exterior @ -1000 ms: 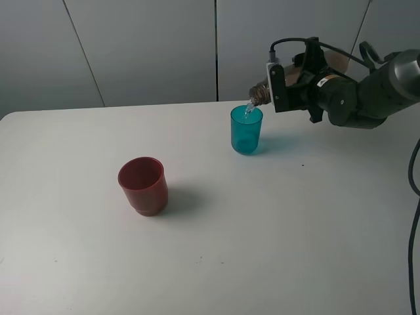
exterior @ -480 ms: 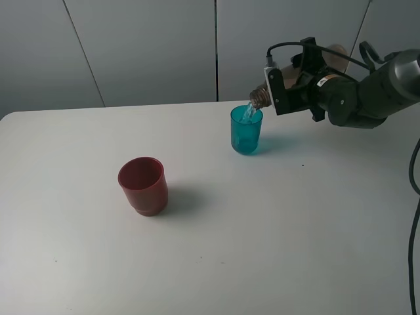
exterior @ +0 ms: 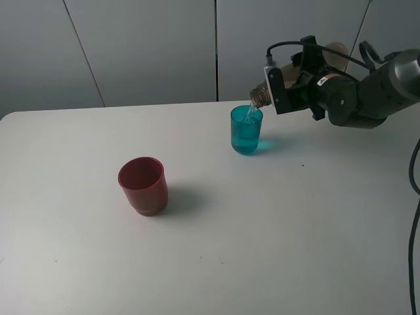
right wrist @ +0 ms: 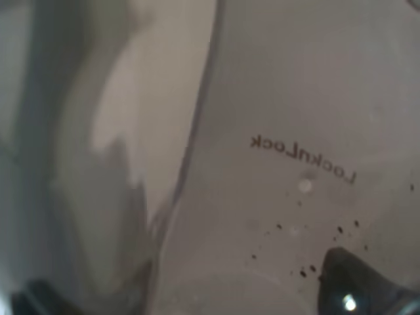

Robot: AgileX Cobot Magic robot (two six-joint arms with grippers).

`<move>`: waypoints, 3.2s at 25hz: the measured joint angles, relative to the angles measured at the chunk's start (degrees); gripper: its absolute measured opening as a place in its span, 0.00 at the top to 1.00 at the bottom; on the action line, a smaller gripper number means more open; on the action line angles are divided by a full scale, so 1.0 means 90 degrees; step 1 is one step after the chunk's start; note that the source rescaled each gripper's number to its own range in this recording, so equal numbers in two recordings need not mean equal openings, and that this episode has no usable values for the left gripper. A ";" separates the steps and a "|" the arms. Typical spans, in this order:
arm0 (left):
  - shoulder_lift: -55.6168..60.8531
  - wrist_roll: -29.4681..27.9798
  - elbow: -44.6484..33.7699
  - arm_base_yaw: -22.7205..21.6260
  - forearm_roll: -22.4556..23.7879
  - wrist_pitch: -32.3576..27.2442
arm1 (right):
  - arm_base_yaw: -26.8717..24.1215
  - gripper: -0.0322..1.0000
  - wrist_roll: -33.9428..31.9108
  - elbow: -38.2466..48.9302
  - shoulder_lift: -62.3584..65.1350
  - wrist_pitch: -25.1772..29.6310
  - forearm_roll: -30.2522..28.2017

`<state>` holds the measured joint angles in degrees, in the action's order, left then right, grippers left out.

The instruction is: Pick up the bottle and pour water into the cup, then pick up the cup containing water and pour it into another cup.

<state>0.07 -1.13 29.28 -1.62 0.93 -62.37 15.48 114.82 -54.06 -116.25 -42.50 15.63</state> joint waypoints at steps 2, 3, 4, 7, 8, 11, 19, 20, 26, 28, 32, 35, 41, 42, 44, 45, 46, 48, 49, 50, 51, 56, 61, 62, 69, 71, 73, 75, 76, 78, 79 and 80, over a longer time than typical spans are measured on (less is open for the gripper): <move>0.0000 0.0000 0.0000 0.0000 0.0000 0.0000 | 0.0000 0.97 0.0000 0.0000 0.0000 0.0000 -0.0058; 0.0000 0.0000 0.0000 0.0000 0.0000 0.0000 | 0.0000 0.97 0.0000 0.0000 0.0000 -0.0004 -0.0094; 0.0000 0.0000 0.0000 0.0000 0.0000 0.0000 | 0.0000 0.97 0.0000 0.0000 0.0000 -0.0004 -0.0126; 0.0000 -0.0012 0.0000 0.0000 0.0000 0.0000 | 0.0000 0.97 0.0000 0.0000 0.0000 -0.0004 -0.0161; 0.0000 -0.0012 0.0000 0.0000 0.0000 0.0000 | 0.0000 0.97 0.0000 0.0000 0.0000 -0.0004 -0.0161; 0.0000 -0.0012 0.0000 0.0000 0.0000 0.0000 | 0.0000 0.97 0.0000 0.0000 0.0000 -0.0004 -0.0161; 0.0000 -0.0012 0.0000 0.0000 0.0000 0.0000 | 0.0000 0.97 0.0000 0.0000 0.0000 -0.0004 -0.0171; 0.0000 -0.0012 0.0000 0.0000 0.0000 0.0000 | 0.0000 0.97 0.0000 0.0000 0.0000 -0.0004 -0.0171; 0.0000 -0.0012 0.0000 0.0000 0.0000 0.0000 | 0.0000 0.97 0.0000 -0.0100 0.0006 -0.0016 -0.0294; 0.0000 -0.0012 0.0000 0.0000 0.0000 0.0000 | 0.0000 0.97 0.0000 -0.0182 0.0006 -0.0016 -0.0294; 0.0000 -0.0012 0.0000 0.0000 0.0000 0.0000 | 0.0000 0.97 0.0000 -0.0238 0.0006 -0.0016 -0.0336; 0.0000 -0.0012 0.0000 0.0000 0.0000 0.0000 | 0.0000 0.97 0.0124 -0.0269 0.0006 -0.0016 -0.0354; 0.0000 -0.0012 0.0000 0.0000 0.0000 0.0000 | 0.0003 0.97 0.0466 -0.0385 0.0006 -0.0029 -0.0480; 0.0000 -0.0012 0.0000 0.0000 0.0000 0.0000 | 0.0014 0.97 0.0535 -0.0385 0.0006 -0.0029 -0.0496; 0.0000 -0.0012 0.0000 0.0000 0.0000 0.0000 | 0.0014 0.97 0.0535 -0.0385 0.0006 -0.0029 -0.0506; 0.0000 -0.0012 0.0000 0.0000 0.0000 0.0000 | 0.0014 0.97 0.0535 -0.0385 0.0006 -0.0029 -0.0506; 0.0000 -0.0012 0.0000 0.0000 0.0000 0.0000 | 0.0014 0.97 0.0535 -0.0385 0.0006 -0.0029 -0.0506; 0.0000 -0.0012 0.0000 0.0000 0.0000 0.0000 | 0.0014 0.97 0.0535 -0.0385 0.0006 -0.0029 -0.0539; 0.0000 -0.0012 0.0000 0.0000 0.0000 0.0000 | 0.0014 0.97 0.0546 -0.0385 0.0006 -0.0029 -0.0555; 0.0000 -0.0012 0.0000 0.0000 0.0000 0.0000 | 0.0014 0.97 0.0546 -0.0385 0.0006 -0.0029 -0.0589; 0.0000 -0.0012 0.0000 0.0000 0.0000 0.0000 | 0.0014 0.97 0.0546 -0.0385 0.0006 -0.0029 -0.0640; 0.0000 -0.0012 0.0000 0.0000 0.0000 0.0000 | 0.0014 0.97 0.0546 -0.0385 0.0006 -0.0029 -0.0786; 0.0000 -0.0012 0.0000 0.0000 0.0000 0.0000 | 0.0014 0.97 0.0546 -0.0385 0.0006 -0.0038 -0.0814; 0.0000 -0.0012 0.0000 0.0000 0.0000 0.0000 | 0.0014 0.97 0.0546 -0.0385 0.0006 -0.0038 -0.0814; 0.0000 -0.0012 0.0000 0.0000 0.0000 0.0000 | 0.0014 0.97 -0.0008 -0.0385 0.0006 0.0286 -0.0788; 0.0000 -0.0012 0.0000 0.0000 0.0000 0.0000 | 0.0014 0.97 -0.0537 -0.0385 0.0006 0.0332 -0.0721; 0.0000 -0.0012 0.0000 0.0000 0.0000 0.0000 | 0.0014 0.97 -0.1096 -0.0385 0.0006 0.0332 -0.0590; 0.0000 -0.0012 0.0000 0.0000 0.0000 0.0000 | 0.0014 0.97 -0.1764 -0.0385 0.0006 0.0347 -0.0450; 0.0000 -0.0012 0.0000 0.0000 0.0000 0.0000 | 0.0014 0.97 -0.2012 -0.0385 0.0015 0.0384 -0.0376; 0.0000 -0.0012 0.0000 0.0000 0.0000 0.0000 | 0.0014 0.97 -0.2519 -0.0385 0.0015 0.0501 -0.0250; 0.0000 -0.0012 0.0000 0.0000 0.0000 0.0000 | 0.0014 0.97 -0.2785 -0.0385 0.0015 0.0601 -0.0196; 0.0000 -0.0012 0.0000 0.0000 0.0000 0.0000 | 0.0014 0.97 -0.3048 -0.0385 0.0015 0.0665 -0.0170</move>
<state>0.07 -1.23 29.28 -1.62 0.93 -62.37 15.60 87.39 -57.53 -116.11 -36.51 14.10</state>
